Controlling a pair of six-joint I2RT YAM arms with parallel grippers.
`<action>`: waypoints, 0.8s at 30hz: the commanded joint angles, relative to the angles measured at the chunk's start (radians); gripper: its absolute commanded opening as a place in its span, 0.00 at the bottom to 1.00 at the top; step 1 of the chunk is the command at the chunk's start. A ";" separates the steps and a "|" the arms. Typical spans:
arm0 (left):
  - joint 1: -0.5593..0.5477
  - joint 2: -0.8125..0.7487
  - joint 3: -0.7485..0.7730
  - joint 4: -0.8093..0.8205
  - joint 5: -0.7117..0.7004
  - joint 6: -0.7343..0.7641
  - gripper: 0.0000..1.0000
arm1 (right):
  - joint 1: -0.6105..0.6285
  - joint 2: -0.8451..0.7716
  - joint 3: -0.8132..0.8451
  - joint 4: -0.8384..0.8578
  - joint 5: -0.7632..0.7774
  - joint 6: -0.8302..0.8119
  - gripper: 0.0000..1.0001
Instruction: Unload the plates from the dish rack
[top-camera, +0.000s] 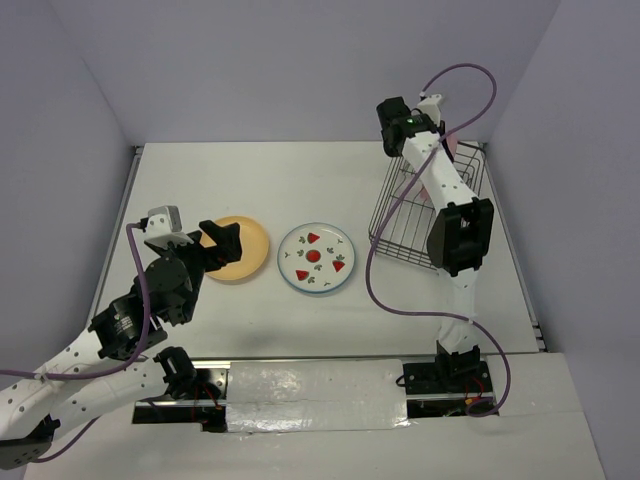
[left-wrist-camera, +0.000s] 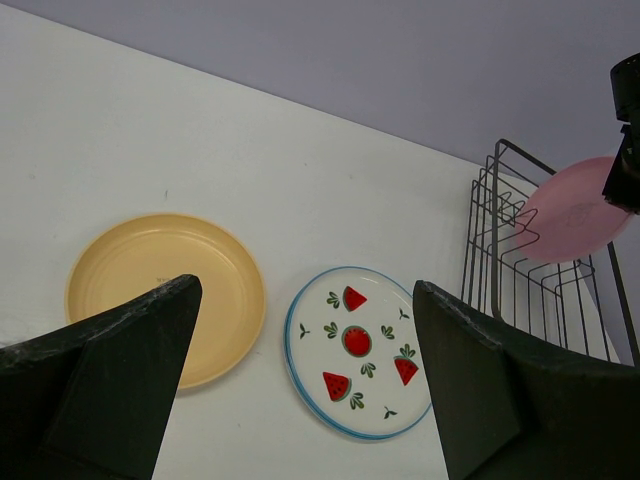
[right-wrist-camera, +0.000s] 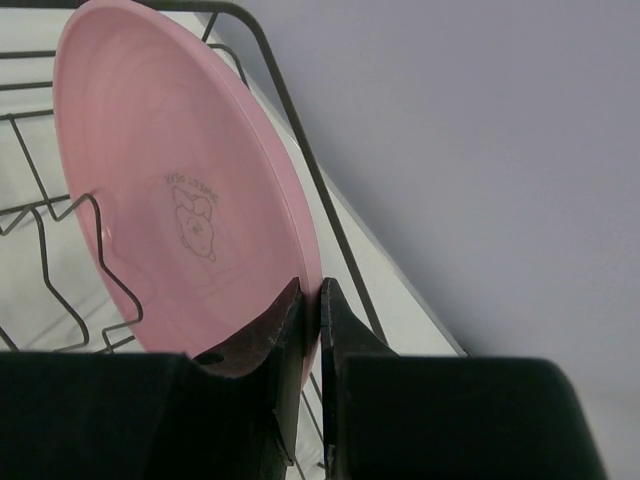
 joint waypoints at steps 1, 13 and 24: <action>-0.006 -0.004 0.004 0.046 -0.021 0.012 0.99 | -0.002 -0.081 0.073 0.012 0.029 0.004 0.00; -0.006 0.002 0.004 0.049 -0.020 0.015 0.99 | -0.003 -0.169 0.052 0.097 0.018 -0.072 0.00; -0.006 -0.007 -0.005 0.078 0.022 0.044 0.99 | 0.024 -0.297 -0.003 0.106 -0.108 -0.059 0.00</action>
